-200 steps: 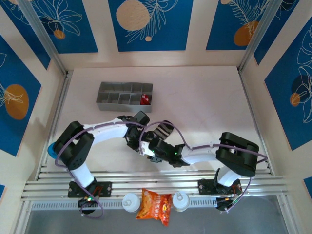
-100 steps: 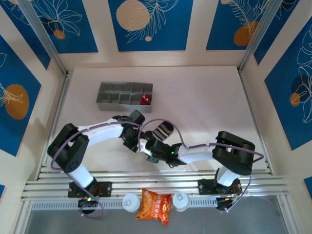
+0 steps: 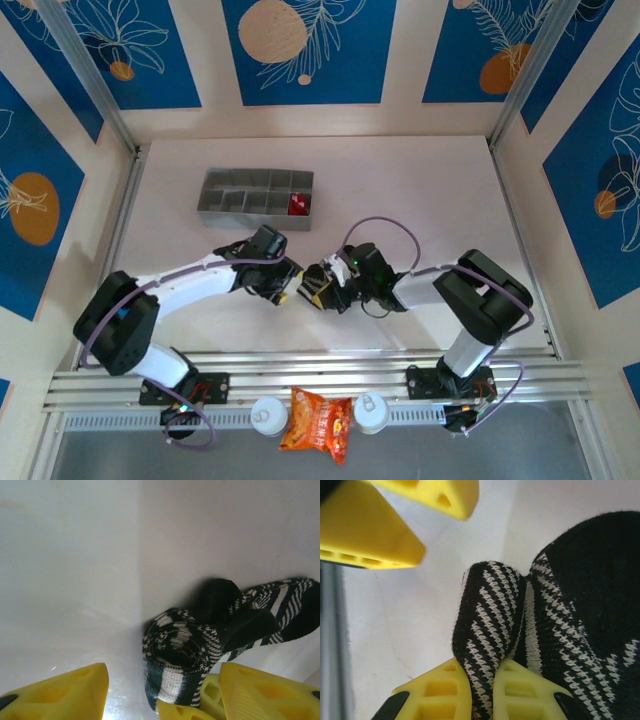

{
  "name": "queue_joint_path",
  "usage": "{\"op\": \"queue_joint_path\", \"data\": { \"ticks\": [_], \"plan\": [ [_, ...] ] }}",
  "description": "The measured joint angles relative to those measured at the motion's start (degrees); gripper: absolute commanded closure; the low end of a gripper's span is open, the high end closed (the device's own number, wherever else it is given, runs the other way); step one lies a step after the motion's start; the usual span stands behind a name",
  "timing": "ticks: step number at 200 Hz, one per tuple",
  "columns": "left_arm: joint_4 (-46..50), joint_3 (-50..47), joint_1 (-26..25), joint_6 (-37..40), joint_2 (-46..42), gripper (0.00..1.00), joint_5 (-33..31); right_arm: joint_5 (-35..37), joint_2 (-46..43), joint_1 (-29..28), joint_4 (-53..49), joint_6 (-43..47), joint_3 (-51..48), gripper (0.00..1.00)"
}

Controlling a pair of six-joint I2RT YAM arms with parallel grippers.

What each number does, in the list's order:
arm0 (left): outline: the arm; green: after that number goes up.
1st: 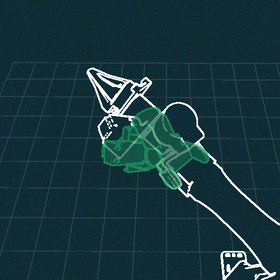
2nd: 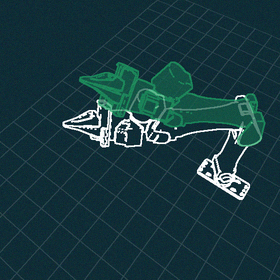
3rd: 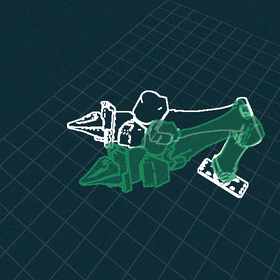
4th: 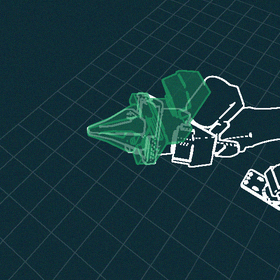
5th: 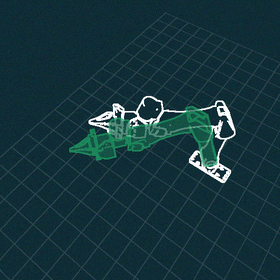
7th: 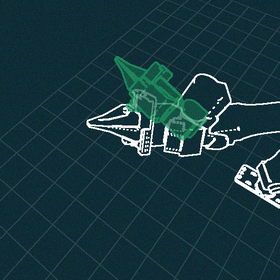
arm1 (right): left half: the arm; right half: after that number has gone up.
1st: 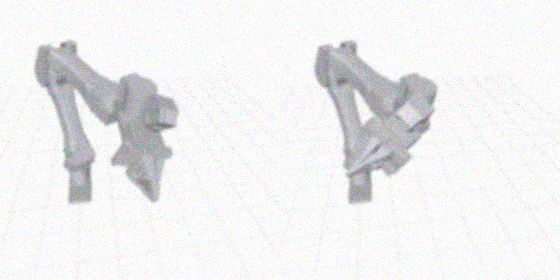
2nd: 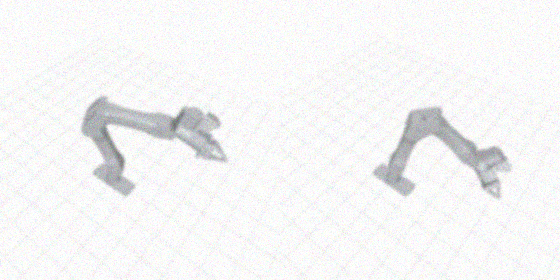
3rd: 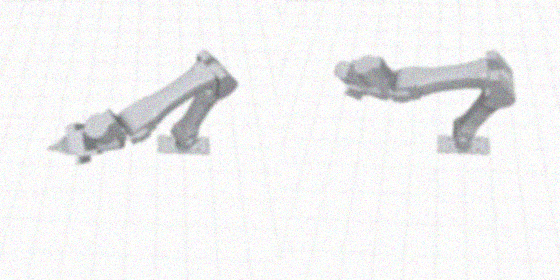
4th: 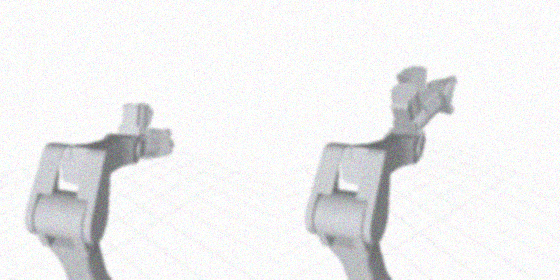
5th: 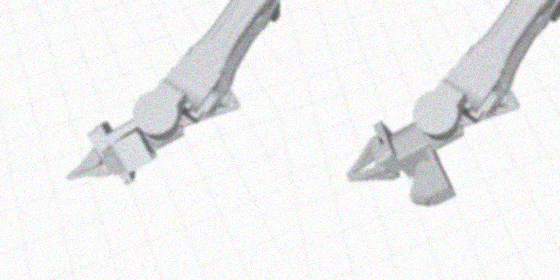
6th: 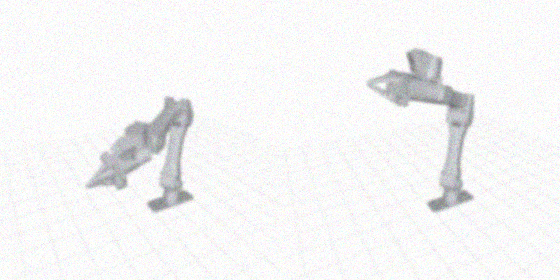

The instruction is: Roll the socks

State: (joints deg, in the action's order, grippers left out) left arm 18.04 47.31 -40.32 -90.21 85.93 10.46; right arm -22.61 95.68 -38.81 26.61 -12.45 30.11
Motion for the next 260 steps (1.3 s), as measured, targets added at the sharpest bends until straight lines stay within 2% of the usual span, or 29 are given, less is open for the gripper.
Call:
{"op": "queue_joint_path", "data": {
  "ticks": [33,74,93,119,147,162,184,219,260],
  "plan": [
    [-2.27,0.22,-2.01,0.76,3.41,0.46,0.42,-8.76,4.83,2.73,-1.86,-2.80,3.82,1.00],
    [-2.73,0.22,-2.80,0.76,3.96,0.48,0.39,-14.51,8.35,4.50,-6.19,-4.28,7.72,1.00],
    [-3.50,0.28,-3.08,0.79,5.14,0.53,0.42,-15.54,9.14,4.61,-7.67,-4.44,8.83,1.00],
    [-4.87,0.90,-3.32,0.63,8.07,0.66,0.44,-16.22,9.60,4.76,-9.97,-4.42,10.10,1.00],
    [-2.54,3.13,-3.30,0.83,9.57,0.83,0.42,-14.60,8.98,4.13,-13.68,-2.45,11.32,0.77],
    [0.37,5.27,-3.32,0.81,10.62,0.84,0.48,-10.27,6.29,2.38,-15.43,0.07,10.99,0.65],
    [3.78,7.67,-3.32,0.90,11.91,0.85,1.20,1.75,-0.68,-2.58,-16.44,4.70,7.74,0.51],
    [7.65,9.51,-3.58,1.55,12.70,0.86,1.88,19.69,-11.91,-11.02,-17.42,12.55,2.54,0.47],
    [10.58,11.89,-3.58,1.84,14.19,0.88,2.03,37.00,-15.02,-21.57,-17.73,19.43,2.38,0.44]
  ]
}}
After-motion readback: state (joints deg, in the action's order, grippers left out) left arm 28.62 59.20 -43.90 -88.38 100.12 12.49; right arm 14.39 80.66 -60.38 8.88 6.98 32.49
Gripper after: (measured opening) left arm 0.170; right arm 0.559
